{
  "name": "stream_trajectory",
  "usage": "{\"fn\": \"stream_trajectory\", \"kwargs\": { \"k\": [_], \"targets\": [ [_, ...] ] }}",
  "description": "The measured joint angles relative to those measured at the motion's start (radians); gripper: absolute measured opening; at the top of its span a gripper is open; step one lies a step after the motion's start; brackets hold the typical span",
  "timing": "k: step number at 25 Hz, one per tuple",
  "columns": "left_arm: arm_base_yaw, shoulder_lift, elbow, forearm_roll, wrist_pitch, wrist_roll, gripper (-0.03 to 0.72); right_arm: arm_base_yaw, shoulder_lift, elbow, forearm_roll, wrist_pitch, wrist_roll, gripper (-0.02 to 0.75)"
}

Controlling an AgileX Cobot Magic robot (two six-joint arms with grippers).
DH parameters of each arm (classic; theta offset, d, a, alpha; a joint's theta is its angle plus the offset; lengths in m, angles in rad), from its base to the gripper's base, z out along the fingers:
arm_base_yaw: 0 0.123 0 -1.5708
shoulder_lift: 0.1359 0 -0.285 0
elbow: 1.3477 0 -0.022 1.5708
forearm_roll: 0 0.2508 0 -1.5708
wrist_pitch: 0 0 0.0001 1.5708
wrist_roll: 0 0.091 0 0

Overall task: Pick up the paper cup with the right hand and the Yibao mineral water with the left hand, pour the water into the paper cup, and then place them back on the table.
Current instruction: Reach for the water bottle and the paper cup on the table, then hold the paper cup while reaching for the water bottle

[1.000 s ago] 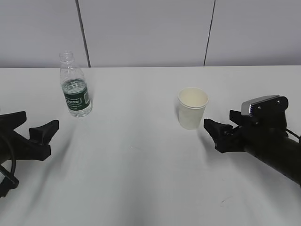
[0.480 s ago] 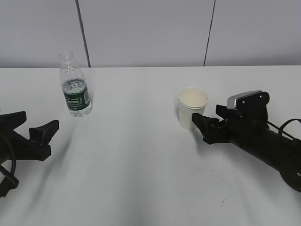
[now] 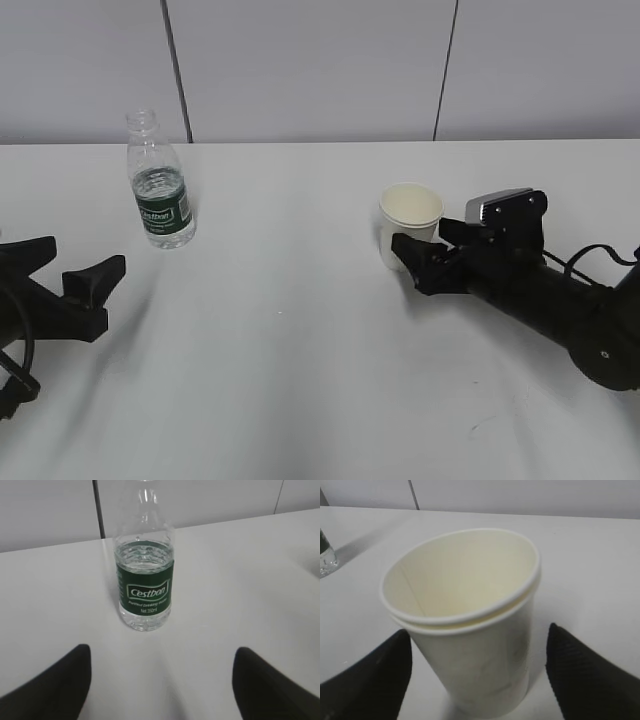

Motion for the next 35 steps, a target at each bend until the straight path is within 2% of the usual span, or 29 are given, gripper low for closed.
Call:
{"fn": "stream_trajectory", "kwargs": {
  "k": [14,21,24,35],
  "targets": [
    [0.000,0.000,0.000,0.001,0.000,0.000,0.531,0.000,0.064,-0.109,-0.062,0.000,0.078,0.644],
    [0.000,0.000,0.000,0.002,0.000,0.000,0.531,0.000,0.064,-0.109,-0.064,0.000,0.080,0.540],
    [0.000,0.000,-0.001,0.004,0.000,0.000,0.531,0.000,0.064,-0.109,-0.064,0.000,0.080,0.525],
    [0.000,0.110,-0.125,0.045,0.000,0.000,0.531,0.000,0.066,-0.109,-0.064,0.000,0.080,0.521]
  ]
}}
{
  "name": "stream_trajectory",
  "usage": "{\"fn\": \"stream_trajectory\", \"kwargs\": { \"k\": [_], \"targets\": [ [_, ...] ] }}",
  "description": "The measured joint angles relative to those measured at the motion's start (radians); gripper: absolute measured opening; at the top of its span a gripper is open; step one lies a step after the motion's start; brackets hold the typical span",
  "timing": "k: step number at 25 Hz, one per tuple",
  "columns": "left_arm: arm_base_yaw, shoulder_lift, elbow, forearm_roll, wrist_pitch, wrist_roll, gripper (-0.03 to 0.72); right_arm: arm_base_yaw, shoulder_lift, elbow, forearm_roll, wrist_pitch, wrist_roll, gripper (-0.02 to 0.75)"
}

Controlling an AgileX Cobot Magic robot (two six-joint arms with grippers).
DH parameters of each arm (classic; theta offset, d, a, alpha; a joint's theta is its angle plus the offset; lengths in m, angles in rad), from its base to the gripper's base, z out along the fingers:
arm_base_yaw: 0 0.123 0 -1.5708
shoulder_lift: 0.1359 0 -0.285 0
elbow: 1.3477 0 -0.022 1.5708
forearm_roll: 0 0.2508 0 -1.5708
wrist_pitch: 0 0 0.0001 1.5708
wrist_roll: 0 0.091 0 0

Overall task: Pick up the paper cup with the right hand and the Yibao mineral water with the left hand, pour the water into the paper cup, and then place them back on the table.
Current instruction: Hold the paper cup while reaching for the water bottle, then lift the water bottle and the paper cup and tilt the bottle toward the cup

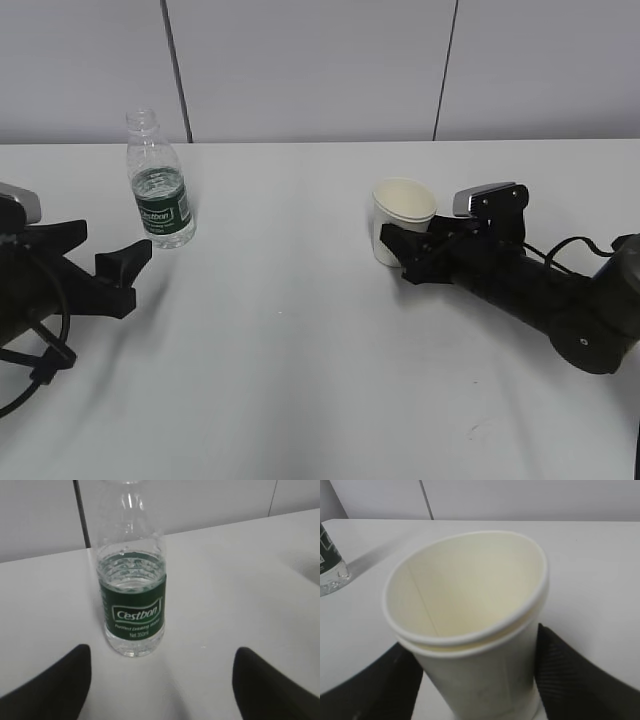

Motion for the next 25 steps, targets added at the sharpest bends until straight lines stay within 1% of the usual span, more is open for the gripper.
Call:
{"fn": "stream_trajectory", "kwargs": {
  "k": [6,14,25],
  "targets": [
    [0.000,0.092,-0.119,-0.001,0.000,0.000,0.531,0.000,0.002,0.000,0.000,-0.004,0.000,0.521],
    [0.000,0.208,-0.272,-0.046,-0.001,0.000,0.531,0.000,0.002,0.000,0.000,-0.006,0.002,0.521],
    [0.000,0.365,-0.453,-0.046,0.001,0.000,0.531,0.000,0.004,0.000,0.002,-0.008,0.002,0.520]
  ]
}}
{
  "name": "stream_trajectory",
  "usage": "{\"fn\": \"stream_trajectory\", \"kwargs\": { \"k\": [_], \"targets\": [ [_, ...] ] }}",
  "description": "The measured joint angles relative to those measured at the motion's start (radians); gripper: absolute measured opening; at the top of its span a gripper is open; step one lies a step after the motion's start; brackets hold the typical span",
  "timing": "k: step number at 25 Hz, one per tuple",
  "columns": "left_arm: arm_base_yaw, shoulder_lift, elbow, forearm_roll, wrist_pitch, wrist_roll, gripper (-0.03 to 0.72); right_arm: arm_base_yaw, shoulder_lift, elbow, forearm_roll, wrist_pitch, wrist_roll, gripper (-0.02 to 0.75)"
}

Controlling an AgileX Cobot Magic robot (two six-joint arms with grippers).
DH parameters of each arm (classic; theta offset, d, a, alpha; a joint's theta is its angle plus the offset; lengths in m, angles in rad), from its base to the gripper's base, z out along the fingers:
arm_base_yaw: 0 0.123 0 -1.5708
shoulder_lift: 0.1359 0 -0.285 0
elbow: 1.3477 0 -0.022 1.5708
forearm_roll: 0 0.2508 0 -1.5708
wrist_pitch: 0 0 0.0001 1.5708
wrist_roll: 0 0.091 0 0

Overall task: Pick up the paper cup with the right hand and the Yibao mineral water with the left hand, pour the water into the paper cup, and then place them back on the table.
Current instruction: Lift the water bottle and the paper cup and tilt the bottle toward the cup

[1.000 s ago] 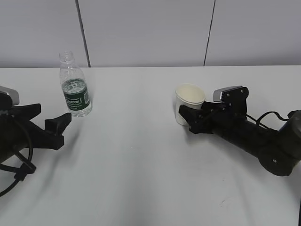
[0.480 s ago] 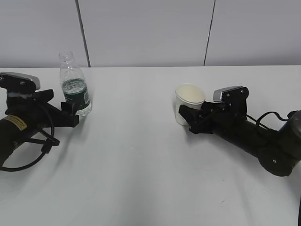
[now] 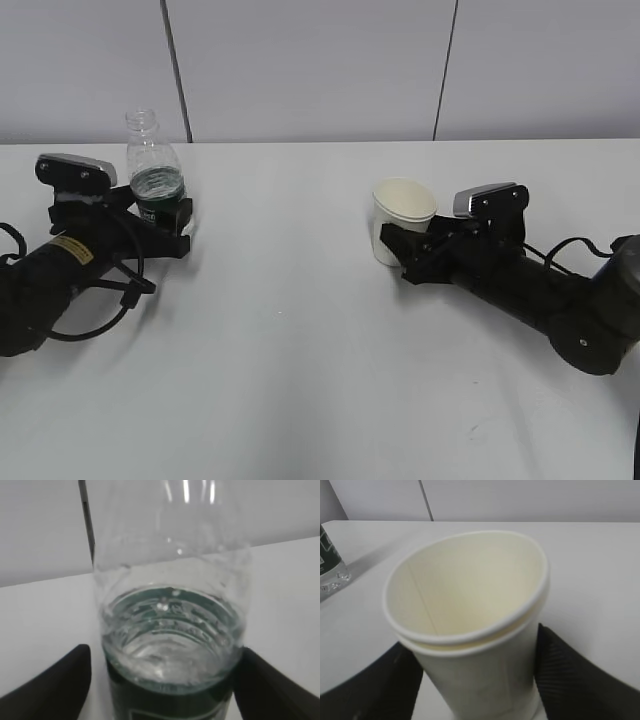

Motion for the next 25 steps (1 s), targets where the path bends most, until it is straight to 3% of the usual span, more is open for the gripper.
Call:
{"fn": "stream_trajectory", "kwargs": {
  "k": [11,16,25],
  "targets": [
    [0.000,0.053,-0.083,0.000,0.000,0.000,0.515,0.000,0.000,-0.002,0.000,0.000,0.000,0.520],
    [-0.001,0.053,-0.084,0.004,-0.001,0.000,0.379,0.000,0.000,-0.002,0.000,0.000,0.000,0.519],
    [-0.002,0.053,-0.084,0.045,-0.001,-0.002,0.358,0.000,0.000,-0.002,-0.032,0.000,0.000,0.519]
  ]
}}
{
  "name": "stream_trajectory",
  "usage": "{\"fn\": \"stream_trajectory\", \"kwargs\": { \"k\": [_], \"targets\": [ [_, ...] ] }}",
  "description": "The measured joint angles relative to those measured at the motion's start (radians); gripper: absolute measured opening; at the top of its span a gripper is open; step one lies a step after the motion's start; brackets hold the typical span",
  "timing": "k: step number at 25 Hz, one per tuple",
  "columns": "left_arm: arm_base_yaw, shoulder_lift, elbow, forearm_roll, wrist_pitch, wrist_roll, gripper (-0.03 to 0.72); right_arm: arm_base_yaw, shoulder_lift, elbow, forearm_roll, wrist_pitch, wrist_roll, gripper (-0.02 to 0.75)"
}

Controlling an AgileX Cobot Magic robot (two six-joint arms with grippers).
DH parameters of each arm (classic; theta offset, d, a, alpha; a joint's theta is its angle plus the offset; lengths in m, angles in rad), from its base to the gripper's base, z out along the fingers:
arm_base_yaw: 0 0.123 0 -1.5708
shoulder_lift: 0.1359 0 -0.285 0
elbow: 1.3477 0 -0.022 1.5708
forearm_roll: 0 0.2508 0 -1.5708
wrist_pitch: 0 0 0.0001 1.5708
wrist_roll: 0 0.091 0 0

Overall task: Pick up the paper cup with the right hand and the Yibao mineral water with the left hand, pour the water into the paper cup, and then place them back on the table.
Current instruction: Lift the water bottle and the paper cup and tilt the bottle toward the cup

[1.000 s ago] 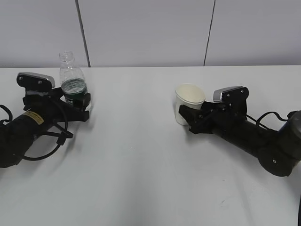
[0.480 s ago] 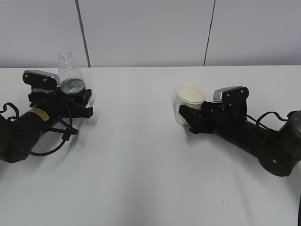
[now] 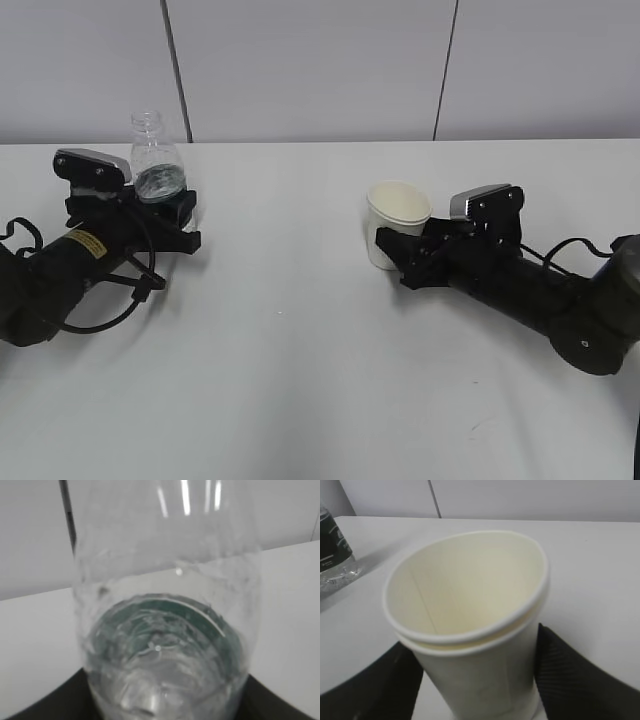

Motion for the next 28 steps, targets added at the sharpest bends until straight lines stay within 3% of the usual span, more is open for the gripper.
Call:
{"fn": "stream_trajectory", "kwargs": {
  "k": [9,15,28],
  "targets": [
    [0.000,-0.054,0.000,0.125,0.036,-0.002,0.354,0.000,0.000,-0.002,-0.082,-0.002,0.000,0.519],
    [-0.003,-0.126,0.000,0.288,0.181,-0.039,0.354,0.000,0.000,-0.004,-0.193,-0.006,0.021,0.519],
    [-0.098,-0.303,0.000,0.418,0.519,-0.043,0.353,0.000,-0.041,-0.010,-0.376,0.056,0.128,0.519]
  ]
}}
